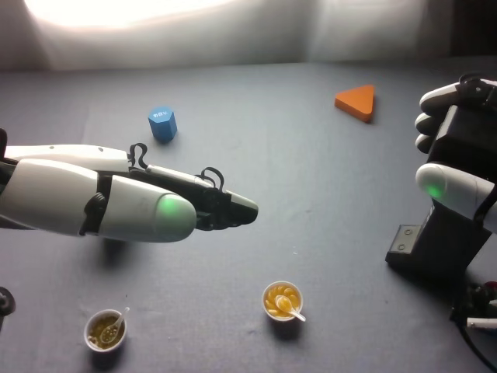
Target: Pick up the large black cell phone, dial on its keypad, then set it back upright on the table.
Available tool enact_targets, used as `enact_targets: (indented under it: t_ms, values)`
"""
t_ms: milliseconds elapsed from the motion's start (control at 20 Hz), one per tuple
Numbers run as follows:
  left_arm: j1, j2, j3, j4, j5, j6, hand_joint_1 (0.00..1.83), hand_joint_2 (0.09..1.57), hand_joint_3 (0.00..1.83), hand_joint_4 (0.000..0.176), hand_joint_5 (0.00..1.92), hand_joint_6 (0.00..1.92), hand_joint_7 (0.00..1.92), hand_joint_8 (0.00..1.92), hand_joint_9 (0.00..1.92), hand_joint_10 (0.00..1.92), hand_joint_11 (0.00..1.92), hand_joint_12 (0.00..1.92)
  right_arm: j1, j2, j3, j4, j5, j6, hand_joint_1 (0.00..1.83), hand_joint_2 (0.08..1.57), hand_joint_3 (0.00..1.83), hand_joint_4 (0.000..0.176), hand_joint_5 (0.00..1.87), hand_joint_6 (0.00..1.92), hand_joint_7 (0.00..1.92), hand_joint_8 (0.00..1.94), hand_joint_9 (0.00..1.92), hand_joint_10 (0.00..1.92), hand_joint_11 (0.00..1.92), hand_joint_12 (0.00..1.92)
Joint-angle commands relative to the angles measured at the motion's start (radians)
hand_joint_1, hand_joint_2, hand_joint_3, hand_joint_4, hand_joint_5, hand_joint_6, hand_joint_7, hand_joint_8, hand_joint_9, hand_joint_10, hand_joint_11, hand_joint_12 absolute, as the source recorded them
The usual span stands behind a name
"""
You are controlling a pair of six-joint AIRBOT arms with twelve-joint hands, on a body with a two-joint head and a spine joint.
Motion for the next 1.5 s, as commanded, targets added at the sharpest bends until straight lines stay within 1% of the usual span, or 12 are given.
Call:
enact_targets:
  t_ms: [0,150,450,650,750,850,900,950,1050,1100,1200,1450]
  values:
    - [-0.024,0.01,-0.006,-0.066,-0.07,-0.005,0.0,1.27,0.0,0.0,0.23,0.0,0.21,0.0,0.16,0.0,0.0,0.36,-0.002,0.005,0.001,-0.044,0.125,0.018,1.49,1.12,0.0,0.0,0.9,1.03,0.94,0.92,0.94,1.1,0.73,1.64]
    - [-0.022,0.01,-0.006,-0.068,-0.071,-0.002,0.03,1.26,0.0,0.0,0.24,0.01,0.21,0.0,0.16,0.0,0.0,0.39,-0.005,0.004,0.001,-0.046,0.125,0.018,1.48,1.18,0.0,0.0,0.76,1.22,0.81,1.08,0.82,1.23,0.64,1.71]
    - [-0.021,0.013,-0.007,-0.073,-0.073,0.0,0.03,1.26,0.0,0.0,0.22,0.0,0.2,0.0,0.16,0.0,0.0,0.4,-0.005,0.005,0.001,-0.05,0.125,0.018,1.49,1.12,0.0,0.0,0.91,0.97,0.93,0.94,0.94,1.11,0.76,1.63]
    - [-0.021,0.013,-0.007,-0.073,-0.073,0.002,0.01,1.27,0.0,0.0,0.21,0.0,0.18,0.0,0.14,0.0,0.0,0.33,-0.005,0.005,0.002,-0.05,0.125,0.018,1.47,1.21,0.0,0.0,0.7,1.33,0.78,1.11,0.77,1.27,0.58,1.76]
    - [-0.021,0.013,-0.008,-0.073,-0.073,0.002,0.0,1.27,0.0,0.0,0.21,0.0,0.19,0.0,0.15,0.0,0.0,0.36,-0.005,0.005,0.002,-0.051,0.125,0.018,1.48,1.13,0.0,0.0,0.88,1.12,0.92,0.91,0.93,1.06,0.73,1.64]
    - [-0.02,0.014,-0.008,-0.073,-0.073,0.002,0.0,1.26,0.0,0.0,0.22,0.0,0.2,0.0,0.16,0.0,0.0,0.41,-0.005,0.004,0.002,-0.052,0.125,0.018,1.48,1.16,0.0,0.0,0.8,1.16,0.8,1.09,0.87,1.19,0.72,1.7]
    - [-0.02,0.014,-0.008,-0.073,-0.074,0.003,0.0,1.26,0.0,0.0,0.22,0.0,0.21,0.0,0.16,0.0,0.0,0.43,-0.005,0.005,0.002,-0.053,0.125,0.018,1.38,1.17,0.0,0.0,0.8,1.2,0.8,1.13,0.87,1.3,0.67,1.43]
    - [-0.02,0.014,-0.008,-0.073,-0.074,0.003,0.01,1.26,0.0,0.0,0.22,0.0,0.21,0.0,0.17,0.0,0.0,0.42,-0.005,0.005,0.003,-0.053,0.125,0.018,1.45,1.18,0.0,0.0,0.77,1.18,0.74,1.14,0.82,1.29,0.75,1.68]
    - [-0.02,0.014,-0.008,-0.074,-0.074,0.003,0.02,1.26,0.0,0.0,0.23,0.0,0.2,0.0,0.17,0.0,0.0,0.42,-0.005,0.005,0.005,-0.053,0.125,0.018,1.34,1.27,0.0,0.0,0.61,1.45,0.74,0.38,0.64,1.49,0.55,1.43]
    - [-0.02,0.014,-0.008,-0.074,-0.074,0.003,0.02,1.26,0.0,0.0,0.23,0.0,0.2,0.0,0.17,0.0,0.0,0.42,-0.005,0.005,0.005,-0.053,0.125,0.018,1.3,1.22,0.0,0.0,0.58,0.72,0.76,0.23,0.62,0.92,0.49,1.4]
    - [-0.02,0.014,-0.008,-0.074,-0.074,0.004,0.01,1.26,0.0,0.0,0.21,0.0,0.19,0.0,0.16,0.0,0.0,0.41,-0.005,0.004,0.006,-0.053,0.125,0.018,1.21,1.19,0.0,0.0,0.64,0.12,0.74,0.04,0.67,0.41,0.4,1.37]
    - [-0.02,0.015,-0.008,-0.074,-0.074,0.004,0.02,1.26,0.0,0.0,0.22,0.0,0.18,0.0,0.15,0.0,0.0,0.35,-0.005,0.004,0.006,-0.056,0.125,0.018,1.02,1.13,0.0,0.0,0.49,0.0,0.52,0.0,0.54,0.08,0.08,1.35]
